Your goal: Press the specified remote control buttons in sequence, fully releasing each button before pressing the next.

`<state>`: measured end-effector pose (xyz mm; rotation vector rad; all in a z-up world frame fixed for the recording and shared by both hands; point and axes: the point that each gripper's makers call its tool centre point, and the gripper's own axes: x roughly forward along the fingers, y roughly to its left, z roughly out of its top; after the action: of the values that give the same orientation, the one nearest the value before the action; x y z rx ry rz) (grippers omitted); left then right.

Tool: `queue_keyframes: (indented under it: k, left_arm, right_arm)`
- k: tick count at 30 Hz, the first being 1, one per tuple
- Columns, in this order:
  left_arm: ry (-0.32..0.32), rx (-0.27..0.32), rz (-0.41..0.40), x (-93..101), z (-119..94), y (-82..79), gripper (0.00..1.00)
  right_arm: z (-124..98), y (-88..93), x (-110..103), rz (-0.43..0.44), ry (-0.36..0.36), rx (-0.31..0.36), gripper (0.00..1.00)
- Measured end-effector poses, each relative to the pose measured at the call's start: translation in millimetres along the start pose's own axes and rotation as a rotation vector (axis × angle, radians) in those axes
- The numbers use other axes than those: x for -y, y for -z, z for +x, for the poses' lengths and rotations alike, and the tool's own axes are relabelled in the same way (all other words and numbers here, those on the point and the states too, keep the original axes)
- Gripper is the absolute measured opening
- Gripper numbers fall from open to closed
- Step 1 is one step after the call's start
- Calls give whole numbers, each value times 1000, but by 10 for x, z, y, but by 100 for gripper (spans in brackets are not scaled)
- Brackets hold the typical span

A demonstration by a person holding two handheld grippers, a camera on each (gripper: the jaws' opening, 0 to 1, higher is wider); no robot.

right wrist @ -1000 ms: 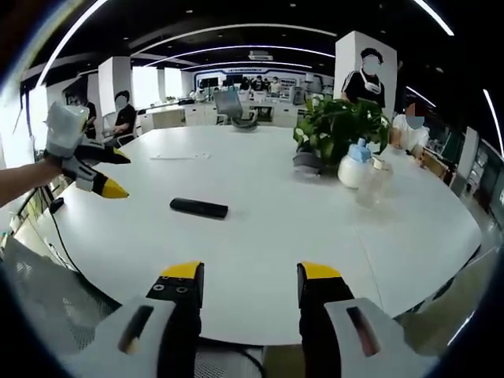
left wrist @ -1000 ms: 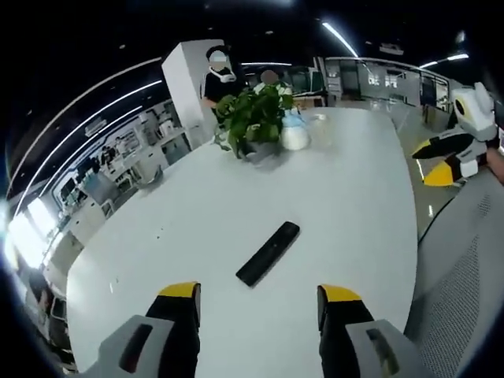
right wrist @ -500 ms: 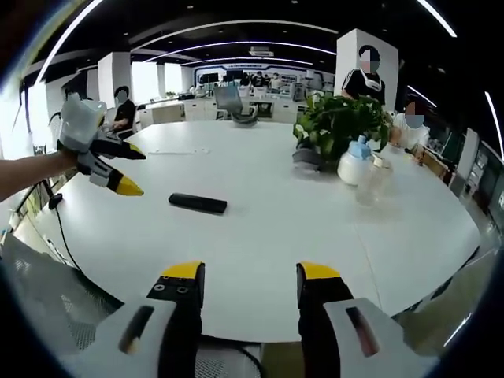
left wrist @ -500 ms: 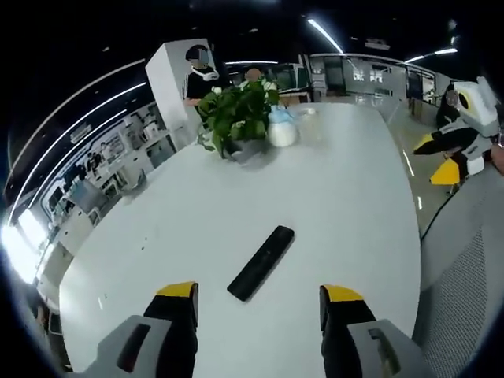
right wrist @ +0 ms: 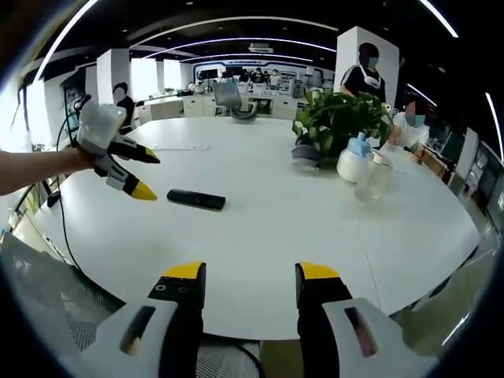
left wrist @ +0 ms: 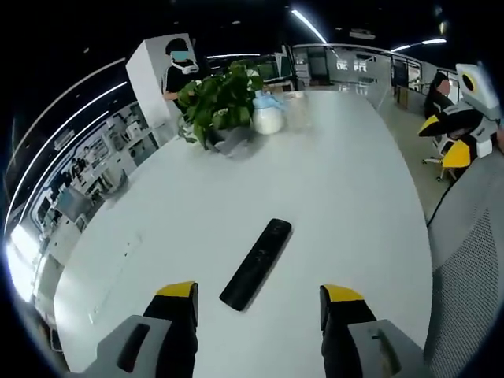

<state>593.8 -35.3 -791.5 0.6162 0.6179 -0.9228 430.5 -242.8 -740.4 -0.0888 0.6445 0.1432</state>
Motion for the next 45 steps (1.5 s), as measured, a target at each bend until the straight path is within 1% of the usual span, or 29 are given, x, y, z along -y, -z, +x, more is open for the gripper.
queue_keyframes:
  k: [4, 7, 10, 14, 17, 18, 20, 21, 23, 24, 26, 28, 29, 30, 32, 34, 37, 38, 39, 42, 44, 45]
  left_arm:
    - [2, 10, -3, -85, 76, 63, 64]
    - [9, -30, -11, -129, 171, 167, 63]
    - [13, -43, 12, -148, 259, 202, 63]
    - [30, -30, 27, -170, 399, 139, 62]
    - [47, -22, 50, -191, 521, 97, 57]
    - [64, -19, 53, -187, 566, 85, 55]
    - [79, -18, 52, -191, 621, 73, 54]
    - [81, -21, 66, -201, 659, 75, 53]
    - [107, -28, 73, -187, 701, 81, 47]
    - [123, -37, 69, -169, 715, 91, 43]
    - [145, -42, 79, -145, 747, 99, 41]
    - [205, -68, 83, -70, 780, 152, 41]
    - [215, -83, 82, -60, 795, 176, 41]
    - [207, -90, 100, -76, 815, 190, 40]
    - [219, -98, 122, -64, 827, 209, 37]
    - [243, -115, 121, -44, 847, 237, 37]
    - [252, -135, 134, -42, 866, 274, 37]
    - [260, -122, 120, -40, 865, 246, 36]
    - [257, -138, 115, -60, 863, 262, 36]
    - [275, -140, 98, -55, 863, 265, 35]
    - [295, -145, 75, -40, 857, 275, 31]
    - [312, -149, 47, -17, 853, 283, 29]
  right_arm:
    - [-4, -4, 13, 6, 6, 5, 46]
    - [-4, 0, 20, 6, 9, 3, 46]
    - [-4, 1, 27, 8, 12, 4, 46]
    - [1, 13, 29, 5, 15, -5, 46]
    - [7, 29, 34, 4, 18, -15, 45]
    - [9, 33, 35, 4, 19, -18, 45]
    - [11, 41, 35, 2, 20, -23, 45]
    - [13, 46, 34, 0, 20, -27, 45]
    - [15, 55, 35, -2, 22, -33, 45]
    - [16, 57, 36, -2, 23, -35, 45]
    - [17, 64, 42, 0, 26, -38, 45]
    - [18, 67, 48, 0, 29, -40, 45]
    - [19, 69, 50, 0, 30, -41, 45]
    - [20, 71, 51, 1, 30, -42, 45]
    - [21, 78, 53, 0, 32, -47, 44]
    - [21, 83, 55, 0, 33, -49, 45]
    - [19, 84, 53, 0, 32, -49, 45]
    - [20, 86, 50, -3, 31, -51, 44]
    - [20, 88, 49, -5, 31, -52, 44]
    - [20, 87, 50, -3, 31, -52, 44]
    - [20, 87, 50, -3, 32, -52, 44]
    - [21, 87, 48, -4, 31, -52, 44]
